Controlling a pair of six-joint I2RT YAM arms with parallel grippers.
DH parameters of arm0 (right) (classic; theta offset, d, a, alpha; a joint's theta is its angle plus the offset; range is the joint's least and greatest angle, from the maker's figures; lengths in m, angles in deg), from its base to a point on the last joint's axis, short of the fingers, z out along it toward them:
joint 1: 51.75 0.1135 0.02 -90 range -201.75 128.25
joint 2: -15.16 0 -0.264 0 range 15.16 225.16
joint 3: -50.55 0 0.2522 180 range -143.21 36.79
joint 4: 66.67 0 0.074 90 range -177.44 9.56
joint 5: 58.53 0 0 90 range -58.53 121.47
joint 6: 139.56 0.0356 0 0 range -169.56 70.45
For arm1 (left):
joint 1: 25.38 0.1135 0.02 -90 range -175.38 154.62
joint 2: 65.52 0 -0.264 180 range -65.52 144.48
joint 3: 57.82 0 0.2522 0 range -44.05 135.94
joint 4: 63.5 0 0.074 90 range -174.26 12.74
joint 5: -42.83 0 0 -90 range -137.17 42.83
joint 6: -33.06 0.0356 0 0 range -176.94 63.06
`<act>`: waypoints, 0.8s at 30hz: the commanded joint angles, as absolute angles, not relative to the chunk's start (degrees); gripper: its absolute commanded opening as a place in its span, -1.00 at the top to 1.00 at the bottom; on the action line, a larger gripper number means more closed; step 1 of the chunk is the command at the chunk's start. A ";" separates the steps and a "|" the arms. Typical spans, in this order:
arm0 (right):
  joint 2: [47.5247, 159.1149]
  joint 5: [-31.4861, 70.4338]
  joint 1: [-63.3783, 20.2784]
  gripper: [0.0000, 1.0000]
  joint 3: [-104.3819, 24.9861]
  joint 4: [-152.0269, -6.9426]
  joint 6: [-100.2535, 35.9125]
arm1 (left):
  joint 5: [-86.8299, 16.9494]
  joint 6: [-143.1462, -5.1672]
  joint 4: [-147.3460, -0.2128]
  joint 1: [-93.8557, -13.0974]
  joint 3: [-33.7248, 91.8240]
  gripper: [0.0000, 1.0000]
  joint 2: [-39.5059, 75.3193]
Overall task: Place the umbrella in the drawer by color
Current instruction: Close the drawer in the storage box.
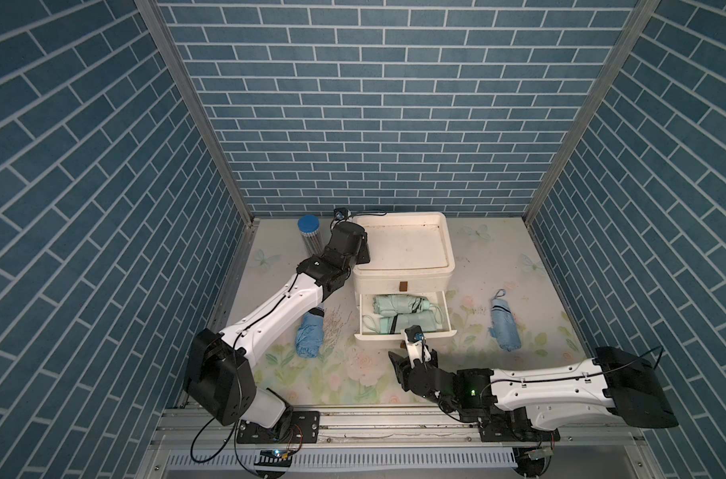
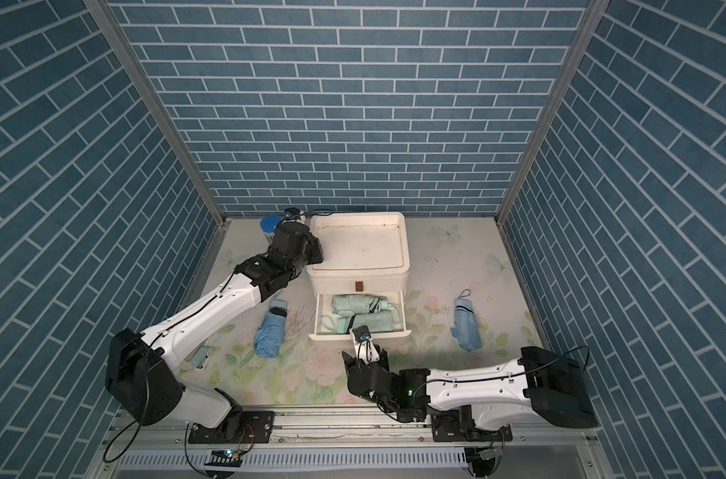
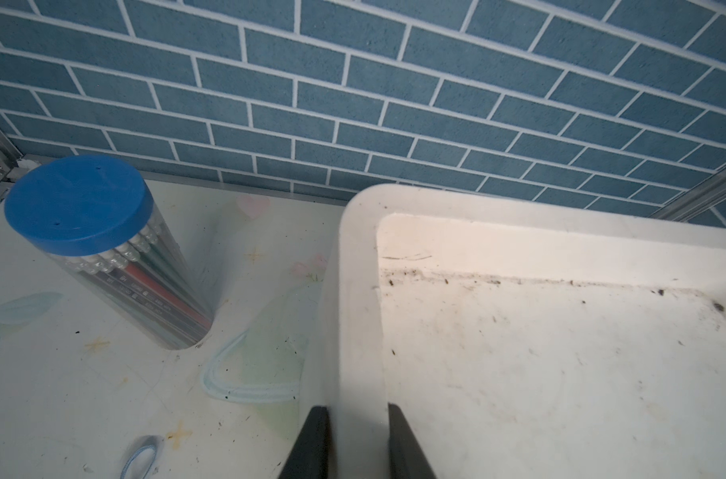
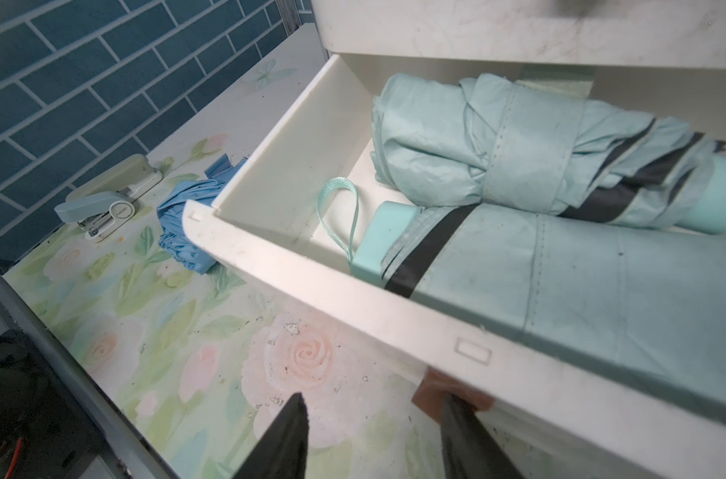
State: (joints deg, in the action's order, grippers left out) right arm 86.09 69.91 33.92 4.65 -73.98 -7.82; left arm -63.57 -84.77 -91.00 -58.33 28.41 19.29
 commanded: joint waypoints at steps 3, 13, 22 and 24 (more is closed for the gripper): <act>86.70 72.13 28.15 0.08 2.29 -70.53 -10.64 | -58.51 -84.23 -90.48 -58.52 27.13 1.00 19.33; 88.37 69.09 23.92 0.37 -0.48 -67.20 -14.57 | -54.59 -82.86 -88.99 -58.63 25.52 1.00 20.32; 93.75 65.88 16.45 0.35 0.08 -61.01 -15.69 | -53.23 -82.49 -88.64 -58.65 25.28 1.00 21.47; 95.26 66.37 15.22 0.35 1.21 -56.53 -17.59 | -54.02 -83.24 -89.03 -58.66 25.25 1.00 21.60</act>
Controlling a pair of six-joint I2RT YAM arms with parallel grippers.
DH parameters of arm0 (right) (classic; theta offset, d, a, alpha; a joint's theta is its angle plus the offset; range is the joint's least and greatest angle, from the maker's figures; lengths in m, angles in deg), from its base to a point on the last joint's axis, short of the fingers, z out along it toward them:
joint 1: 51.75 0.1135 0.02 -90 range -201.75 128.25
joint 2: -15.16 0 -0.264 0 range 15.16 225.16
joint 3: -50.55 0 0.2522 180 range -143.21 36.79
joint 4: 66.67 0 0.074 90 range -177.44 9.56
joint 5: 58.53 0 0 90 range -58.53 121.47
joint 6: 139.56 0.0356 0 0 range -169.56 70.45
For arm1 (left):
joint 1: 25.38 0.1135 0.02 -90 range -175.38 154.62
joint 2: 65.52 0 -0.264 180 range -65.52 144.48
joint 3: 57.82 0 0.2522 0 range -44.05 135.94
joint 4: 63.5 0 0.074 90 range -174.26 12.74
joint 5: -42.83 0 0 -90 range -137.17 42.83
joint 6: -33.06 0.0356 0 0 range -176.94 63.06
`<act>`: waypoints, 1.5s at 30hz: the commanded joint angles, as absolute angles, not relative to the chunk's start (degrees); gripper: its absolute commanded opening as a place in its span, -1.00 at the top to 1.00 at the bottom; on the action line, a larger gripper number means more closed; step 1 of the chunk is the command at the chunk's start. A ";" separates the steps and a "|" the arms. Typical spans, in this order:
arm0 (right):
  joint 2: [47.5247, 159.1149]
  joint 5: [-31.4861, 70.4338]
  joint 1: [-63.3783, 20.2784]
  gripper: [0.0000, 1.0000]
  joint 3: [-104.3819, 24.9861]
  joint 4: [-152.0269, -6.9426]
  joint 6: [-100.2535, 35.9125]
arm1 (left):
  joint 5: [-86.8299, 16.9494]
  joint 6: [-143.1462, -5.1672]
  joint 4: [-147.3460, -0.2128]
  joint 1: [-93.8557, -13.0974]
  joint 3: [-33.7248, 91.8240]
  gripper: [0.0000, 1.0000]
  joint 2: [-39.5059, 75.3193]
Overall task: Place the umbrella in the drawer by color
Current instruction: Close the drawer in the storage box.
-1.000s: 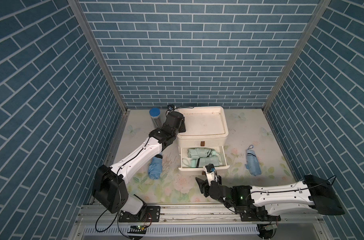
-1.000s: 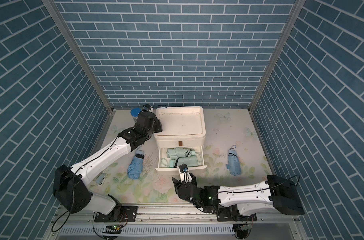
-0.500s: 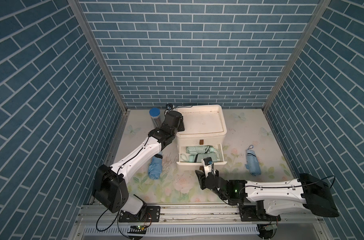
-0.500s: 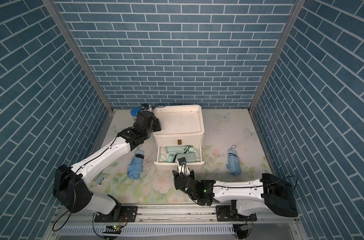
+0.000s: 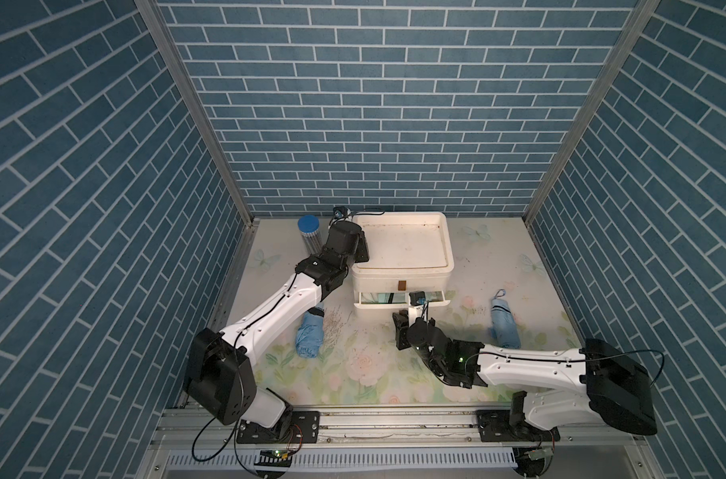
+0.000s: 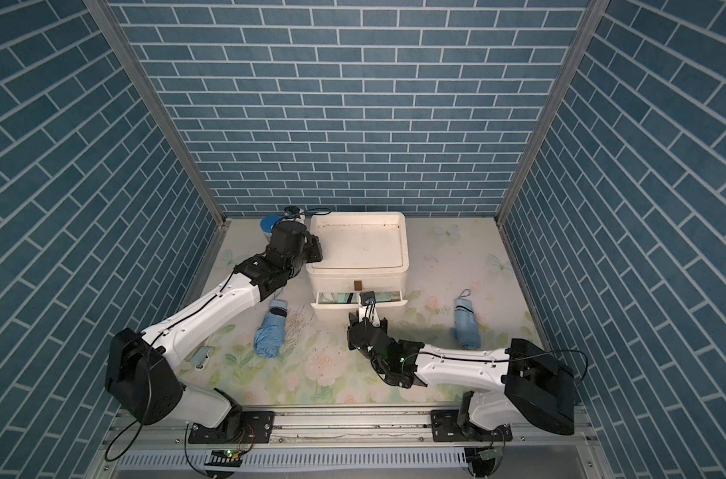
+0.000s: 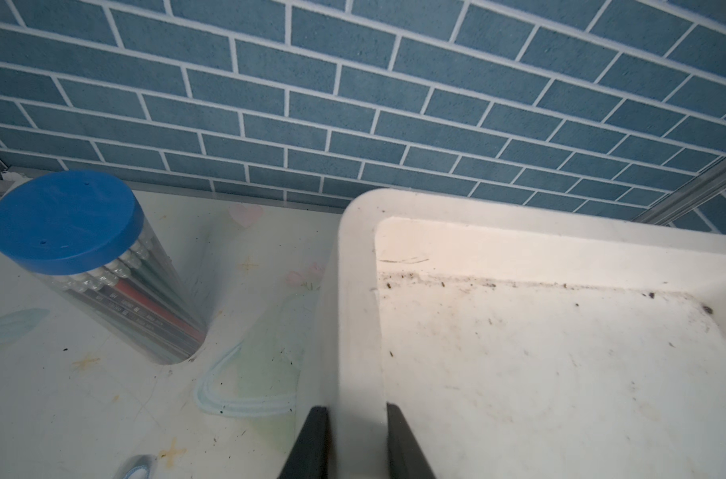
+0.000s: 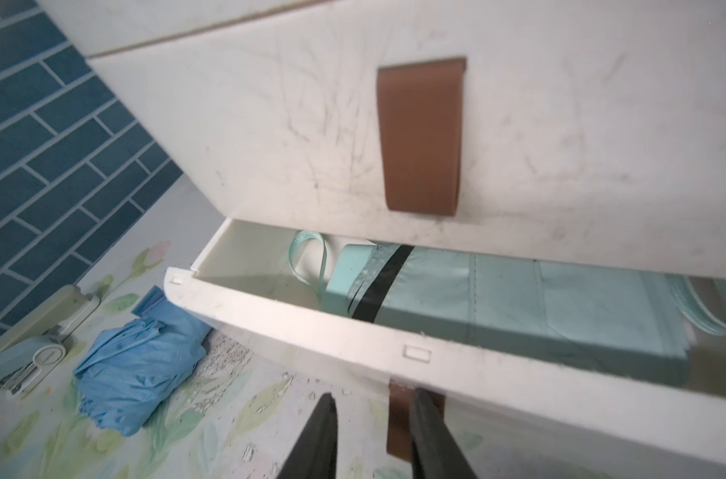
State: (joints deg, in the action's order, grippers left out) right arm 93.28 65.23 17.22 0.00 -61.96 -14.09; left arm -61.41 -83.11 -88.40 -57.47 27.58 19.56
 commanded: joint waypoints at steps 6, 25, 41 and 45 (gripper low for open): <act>98.80 60.77 8.03 0.35 4.71 -42.81 -19.97 | -55.27 -85.44 -89.86 -58.61 24.69 1.00 22.10; 95.49 43.12 6.11 -0.15 24.78 -17.36 -3.26 | -58.59 -92.69 -90.27 -58.64 22.87 1.00 22.92; 119.06 43.25 5.14 -0.18 23.46 9.24 2.39 | -58.69 -92.77 -89.22 -58.62 21.21 1.00 21.18; 120.56 45.54 4.59 -0.17 22.28 7.55 4.01 | -58.34 -92.55 -89.17 -58.60 21.15 1.00 21.16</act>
